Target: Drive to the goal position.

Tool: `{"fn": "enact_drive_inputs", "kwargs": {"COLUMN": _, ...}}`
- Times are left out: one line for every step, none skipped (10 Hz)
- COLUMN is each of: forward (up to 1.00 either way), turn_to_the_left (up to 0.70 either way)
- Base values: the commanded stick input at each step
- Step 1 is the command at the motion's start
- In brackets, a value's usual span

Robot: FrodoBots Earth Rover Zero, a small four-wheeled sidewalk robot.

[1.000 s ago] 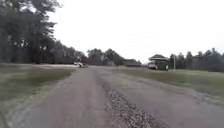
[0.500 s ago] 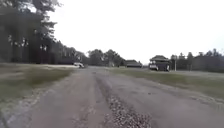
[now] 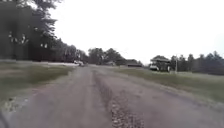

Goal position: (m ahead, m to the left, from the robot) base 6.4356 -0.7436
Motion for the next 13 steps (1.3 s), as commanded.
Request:
{"fn": "enact_drive_inputs", "kwargs": {"forward": 0.70, "turn_to_the_left": 0.00}}
{"fn": "enact_drive_inputs", "kwargs": {"forward": 0.70, "turn_to_the_left": 0.00}}
{"fn": "enact_drive_inputs", "kwargs": {"forward": 0.70, "turn_to_the_left": 0.00}}
{"fn": "enact_drive_inputs", "kwargs": {"forward": 0.70, "turn_to_the_left": 0.00}}
{"fn": "enact_drive_inputs", "kwargs": {"forward": 0.70, "turn_to_the_left": 0.00}}
{"fn": "enact_drive_inputs", "kwargs": {"forward": 0.70, "turn_to_the_left": 0.00}}
{"fn": "enact_drive_inputs", "kwargs": {"forward": 0.70, "turn_to_the_left": 0.00}}
{"fn": "enact_drive_inputs", "kwargs": {"forward": 0.70, "turn_to_the_left": 0.00}}
{"fn": "enact_drive_inputs", "kwargs": {"forward": 0.70, "turn_to_the_left": 0.00}}
{"fn": "enact_drive_inputs", "kwargs": {"forward": 0.70, "turn_to_the_left": 0.00}}
{"fn": "enact_drive_inputs", "kwargs": {"forward": 0.70, "turn_to_the_left": 0.00}}
{"fn": "enact_drive_inputs", "kwargs": {"forward": 0.70, "turn_to_the_left": 0.00}}
{"fn": "enact_drive_inputs", "kwargs": {"forward": 0.70, "turn_to_the_left": 0.00}}
